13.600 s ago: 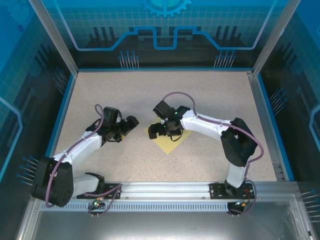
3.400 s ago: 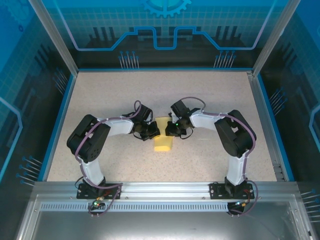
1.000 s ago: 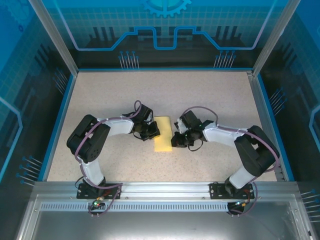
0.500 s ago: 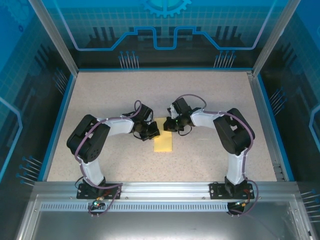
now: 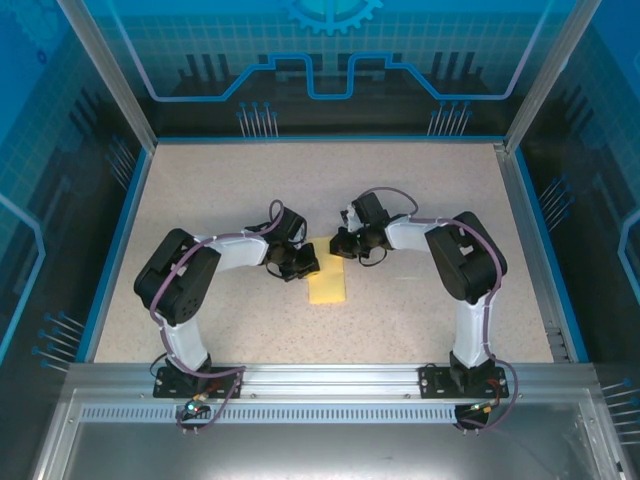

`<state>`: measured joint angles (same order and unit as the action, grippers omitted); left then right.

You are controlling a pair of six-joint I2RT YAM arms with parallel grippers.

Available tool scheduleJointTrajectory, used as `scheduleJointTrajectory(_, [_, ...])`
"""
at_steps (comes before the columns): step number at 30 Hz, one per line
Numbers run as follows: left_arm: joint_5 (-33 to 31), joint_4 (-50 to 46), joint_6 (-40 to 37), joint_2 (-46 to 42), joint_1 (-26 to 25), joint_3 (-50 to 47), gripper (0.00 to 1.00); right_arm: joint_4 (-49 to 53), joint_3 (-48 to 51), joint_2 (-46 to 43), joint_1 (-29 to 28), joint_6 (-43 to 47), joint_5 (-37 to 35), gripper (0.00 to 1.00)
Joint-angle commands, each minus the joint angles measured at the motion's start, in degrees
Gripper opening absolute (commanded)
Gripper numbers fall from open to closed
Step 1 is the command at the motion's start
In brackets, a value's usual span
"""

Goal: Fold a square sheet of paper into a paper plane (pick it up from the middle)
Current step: First fold in half a square sheet of paper at the center of the table.

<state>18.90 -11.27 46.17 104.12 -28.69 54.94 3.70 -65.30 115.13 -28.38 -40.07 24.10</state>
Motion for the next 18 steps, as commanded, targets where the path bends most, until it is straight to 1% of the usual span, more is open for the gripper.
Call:
scheduleJointTrajectory(1, [-2.81, -7.00, -1.50, 2.06, -0.27, -0.80, 0.00, -0.26, -1.26, 3.14, 1.35, -1.63, -1.77, 0.05])
scheduleJointTrajectory(5, [-2.81, -7.01, -1.61, 2.06, -0.29, -0.97, 0.00, -0.45, -0.38, 3.55, 1.98, -3.37, -4.66, 0.04])
scheduleJointTrajectory(10, [-2.89, -7.16, -1.79, 1.98, -0.26, -1.15, 0.00, -3.50, -0.46, 0.72, 2.09, -3.72, -3.09, 0.05])
scheduleJointTrajectory(12, [-2.89, -7.19, -1.79, 2.01, -0.23, -1.13, 0.00, -2.99, -1.79, 0.40, 1.60, -3.17, -2.97, 0.05])
scheduleJointTrajectory(15, [-2.90, -7.19, -1.88, 2.09, -0.32, -1.15, 0.00, -1.08, -3.97, 2.36, 1.34, -3.66, -4.02, 0.05])
scheduleJointTrajectory(18, [-2.90, -6.95, -1.79, 2.17, -0.26, -1.32, 0.00, -1.77, -4.35, 4.45, 1.88, -5.19, -4.53, 0.05])
